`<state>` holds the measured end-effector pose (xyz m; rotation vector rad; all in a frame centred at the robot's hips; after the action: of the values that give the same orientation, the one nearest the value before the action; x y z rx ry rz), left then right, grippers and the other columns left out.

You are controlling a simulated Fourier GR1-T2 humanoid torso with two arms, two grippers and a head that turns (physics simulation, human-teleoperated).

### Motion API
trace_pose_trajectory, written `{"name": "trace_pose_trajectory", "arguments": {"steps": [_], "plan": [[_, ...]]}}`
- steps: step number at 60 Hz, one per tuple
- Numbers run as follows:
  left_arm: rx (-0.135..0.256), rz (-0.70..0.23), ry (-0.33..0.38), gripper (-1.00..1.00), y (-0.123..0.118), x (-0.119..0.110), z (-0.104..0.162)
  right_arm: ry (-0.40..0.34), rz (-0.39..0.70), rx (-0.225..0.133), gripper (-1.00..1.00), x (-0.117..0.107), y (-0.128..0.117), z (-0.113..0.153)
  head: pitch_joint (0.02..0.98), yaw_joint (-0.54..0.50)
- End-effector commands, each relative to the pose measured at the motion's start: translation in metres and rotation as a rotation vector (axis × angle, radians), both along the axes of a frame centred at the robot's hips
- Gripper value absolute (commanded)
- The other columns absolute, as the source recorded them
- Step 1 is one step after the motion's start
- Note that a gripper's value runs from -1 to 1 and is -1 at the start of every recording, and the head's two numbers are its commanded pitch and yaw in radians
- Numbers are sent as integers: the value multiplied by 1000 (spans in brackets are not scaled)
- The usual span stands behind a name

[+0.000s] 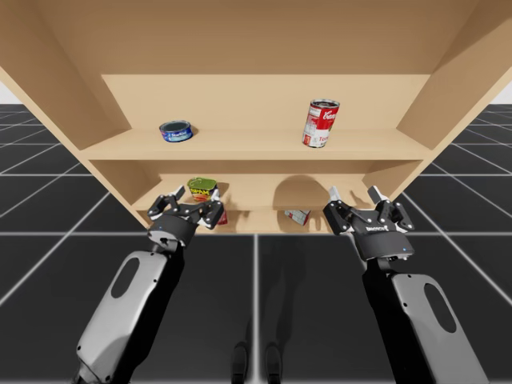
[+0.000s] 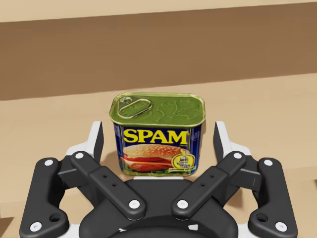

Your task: Find the potted meat can on the shelf and bring it to me.

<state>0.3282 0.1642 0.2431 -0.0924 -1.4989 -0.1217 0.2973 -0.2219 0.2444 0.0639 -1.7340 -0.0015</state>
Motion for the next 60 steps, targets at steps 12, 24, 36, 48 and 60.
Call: {"name": "trace_pose_trajectory", "arguments": {"steps": [12,24,36,48,60], "plan": [[13,21,33,-1000,-8,38,-12,1,0,-1,-1000,0,-1,0,569,252],[3,33,60,-1000,-8,51,-20,2,1,1,-1000,0,-1,0,572,251],[-8,29,50,1000,-7,46,-18,2,2,1,-1000,0,-1,0,572,249],[-43,-10,17,1000,-4,20,3,2,3,-1,-1000,0,0,0,571,250],[-71,-39,0,1000,-1,-25,16,3,7,-8,-1000,1,1,-1,575,256]]}}
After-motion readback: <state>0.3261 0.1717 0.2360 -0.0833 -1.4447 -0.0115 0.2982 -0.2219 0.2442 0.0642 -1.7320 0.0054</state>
